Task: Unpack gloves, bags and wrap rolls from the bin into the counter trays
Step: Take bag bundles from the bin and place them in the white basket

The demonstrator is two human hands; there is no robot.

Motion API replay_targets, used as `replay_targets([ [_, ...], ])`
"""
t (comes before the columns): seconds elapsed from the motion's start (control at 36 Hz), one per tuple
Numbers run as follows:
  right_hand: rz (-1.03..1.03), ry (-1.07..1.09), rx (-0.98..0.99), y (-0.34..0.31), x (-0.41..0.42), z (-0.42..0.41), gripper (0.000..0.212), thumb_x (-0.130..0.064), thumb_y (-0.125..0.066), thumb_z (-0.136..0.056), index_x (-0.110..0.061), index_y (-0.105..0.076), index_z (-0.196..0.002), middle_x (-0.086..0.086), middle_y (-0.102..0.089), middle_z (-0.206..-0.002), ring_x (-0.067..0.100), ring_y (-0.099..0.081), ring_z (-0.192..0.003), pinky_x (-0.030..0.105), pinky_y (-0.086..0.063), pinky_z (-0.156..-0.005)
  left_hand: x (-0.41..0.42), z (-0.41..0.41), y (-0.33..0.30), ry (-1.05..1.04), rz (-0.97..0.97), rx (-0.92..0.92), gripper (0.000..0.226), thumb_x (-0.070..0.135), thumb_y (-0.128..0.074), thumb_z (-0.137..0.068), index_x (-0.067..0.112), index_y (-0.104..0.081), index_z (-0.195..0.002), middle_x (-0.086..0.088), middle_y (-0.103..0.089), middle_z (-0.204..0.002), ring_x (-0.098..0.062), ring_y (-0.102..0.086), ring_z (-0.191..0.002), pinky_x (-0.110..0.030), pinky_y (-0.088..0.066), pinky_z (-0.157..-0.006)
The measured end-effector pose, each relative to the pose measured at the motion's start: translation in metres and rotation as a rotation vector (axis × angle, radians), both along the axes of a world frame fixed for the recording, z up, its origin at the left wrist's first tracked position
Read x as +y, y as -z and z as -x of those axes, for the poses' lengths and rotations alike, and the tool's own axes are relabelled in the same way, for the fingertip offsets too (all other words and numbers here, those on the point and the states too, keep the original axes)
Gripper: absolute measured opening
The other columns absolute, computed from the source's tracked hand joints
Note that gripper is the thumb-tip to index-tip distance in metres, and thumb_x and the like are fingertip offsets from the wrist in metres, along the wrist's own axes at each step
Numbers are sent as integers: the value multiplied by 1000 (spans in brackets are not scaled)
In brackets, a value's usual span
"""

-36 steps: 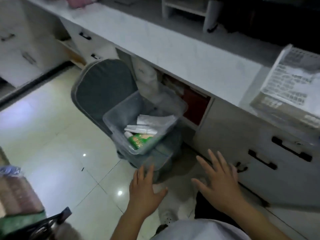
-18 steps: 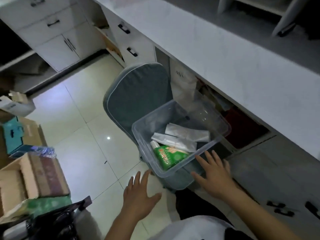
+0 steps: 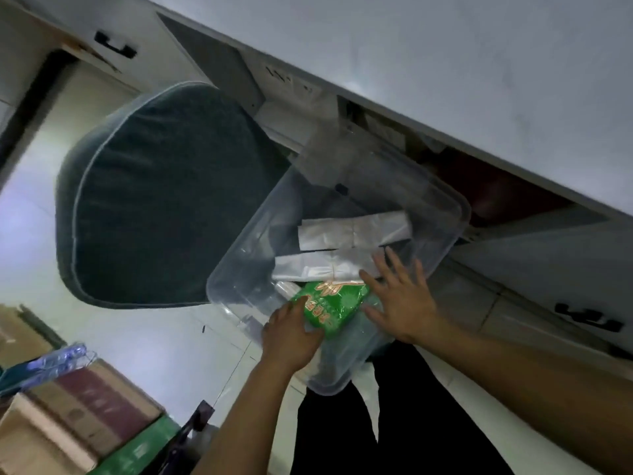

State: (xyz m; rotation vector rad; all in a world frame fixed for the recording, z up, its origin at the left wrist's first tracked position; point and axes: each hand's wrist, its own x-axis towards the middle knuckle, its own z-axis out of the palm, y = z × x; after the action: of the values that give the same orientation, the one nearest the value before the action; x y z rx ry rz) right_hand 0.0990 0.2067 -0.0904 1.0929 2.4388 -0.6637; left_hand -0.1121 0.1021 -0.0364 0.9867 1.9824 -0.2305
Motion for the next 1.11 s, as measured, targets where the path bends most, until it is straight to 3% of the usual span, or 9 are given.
replay_targets([
  [0.06,-10,-18,15,10,0,2,80,-72,-5,-89,-32,-22,-156,9,-6,-167,26,9,-153,58,17,-113,17,8,25,21,8,-7,75,40,-65,-84,27,-34,-151,-4,-41,-154,-27,-39,-139,-42,-37,-110],
  [0.14,-98,-9,95,22,-6,-1,71,-67,-25,-94,-24,-47,-146,12,-38,-157,31,-22,-150,62,-5,-115,40,19,63,67,-18,-59,67,29,-68,-87,19,-41,-148,-10,-47,-149,-30,-47,-132,-41,-42,-107],
  [0.22,-223,21,179,33,-11,-2,67,-65,-35,-93,-22,-55,-140,12,-48,-151,33,-32,-146,60,-10,-114,60,29,98,159,-56,-78,63,20,-69,-87,14,-47,-145,-16,-52,-142,-33,-52,-126,-42,-43,-104],
  [0.42,-403,69,287,46,-17,-1,63,-60,-48,-91,-17,-60,-136,13,-51,-148,38,-38,-142,65,-25,-110,132,42,167,464,-162,-51,63,18,-62,-89,10,-42,-148,-17,-47,-148,-34,-43,-135,-42,-36,-110],
  [0.56,-392,58,219,46,-16,-1,64,-59,-45,-93,-17,-57,-139,14,-46,-151,37,-35,-144,60,-20,-112,189,36,203,626,-166,46,72,28,-66,-86,16,-37,-151,-17,-45,-148,-37,-46,-132,-44,-43,-104],
  [0.72,-379,60,169,46,-17,-3,63,-56,-45,-92,-14,-58,-137,15,-50,-148,37,-41,-141,61,-24,-110,227,32,226,647,-32,116,64,30,-67,-87,23,-41,-145,-14,-42,-148,-38,-41,-135,-48,-42,-104],
  [0.86,-351,44,119,45,-17,-5,66,-59,-42,-93,-14,-57,-138,15,-51,-148,37,-42,-139,62,-21,-111,235,32,232,669,32,57,61,25,-64,-91,23,-39,-147,-18,-34,-152,-40,-38,-138,-48,-41,-109],
  [1.0,-329,54,100,45,-18,-10,64,-58,-43,-93,-14,-58,-137,14,-51,-147,37,-42,-140,62,-21,-111,244,33,226,709,20,-14,49,17,-62,-92,15,-51,-140,-15,-53,-142,-37,-53,-126,-44,-48,-102],
  [1.11,-293,64,91,43,-19,-10,64,-58,-42,-93,-15,-57,-139,14,-50,-148,37,-41,-140,61,-23,-111,249,37,210,726,48,-54,53,10,-64,-89,17,-51,-140,-13,-53,-141,-34,-55,-123,-36,-49,-95],
])
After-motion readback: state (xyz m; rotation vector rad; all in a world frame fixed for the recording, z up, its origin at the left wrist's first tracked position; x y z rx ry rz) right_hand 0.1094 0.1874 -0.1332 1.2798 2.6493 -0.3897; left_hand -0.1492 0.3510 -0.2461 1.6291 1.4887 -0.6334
